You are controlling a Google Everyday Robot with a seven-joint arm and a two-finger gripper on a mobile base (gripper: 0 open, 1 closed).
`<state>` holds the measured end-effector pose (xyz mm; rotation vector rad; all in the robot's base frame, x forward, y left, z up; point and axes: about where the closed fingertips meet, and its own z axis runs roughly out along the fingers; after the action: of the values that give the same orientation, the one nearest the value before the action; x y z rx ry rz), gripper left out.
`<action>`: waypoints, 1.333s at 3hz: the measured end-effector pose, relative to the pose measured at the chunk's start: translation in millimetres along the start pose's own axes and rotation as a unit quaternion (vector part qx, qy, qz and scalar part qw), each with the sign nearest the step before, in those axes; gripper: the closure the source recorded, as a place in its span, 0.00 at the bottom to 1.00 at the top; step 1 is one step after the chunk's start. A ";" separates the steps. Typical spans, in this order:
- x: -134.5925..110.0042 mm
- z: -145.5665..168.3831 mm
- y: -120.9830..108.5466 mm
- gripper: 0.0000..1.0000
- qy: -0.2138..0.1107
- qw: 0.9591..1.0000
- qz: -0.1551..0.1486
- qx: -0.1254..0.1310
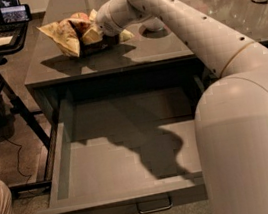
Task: Pick brown chip bag from top drawer and place on counter
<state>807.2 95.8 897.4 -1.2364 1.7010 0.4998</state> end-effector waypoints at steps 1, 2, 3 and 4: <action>24.7 1.4 3.8 0.34 0.017 1.000 0.013 -0.019; 39.4 -0.1 8.1 0.11 0.024 0.999 0.021 -0.029; 44.8 -0.5 9.8 0.00 0.026 0.999 0.024 -0.033; 44.8 -0.5 9.8 0.00 0.026 0.999 0.024 -0.033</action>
Offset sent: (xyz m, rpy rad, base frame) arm -0.0150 -0.0320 -0.0454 -0.0259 0.1066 0.0213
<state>796.1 76.6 857.2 -1.2688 1.7740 0.5606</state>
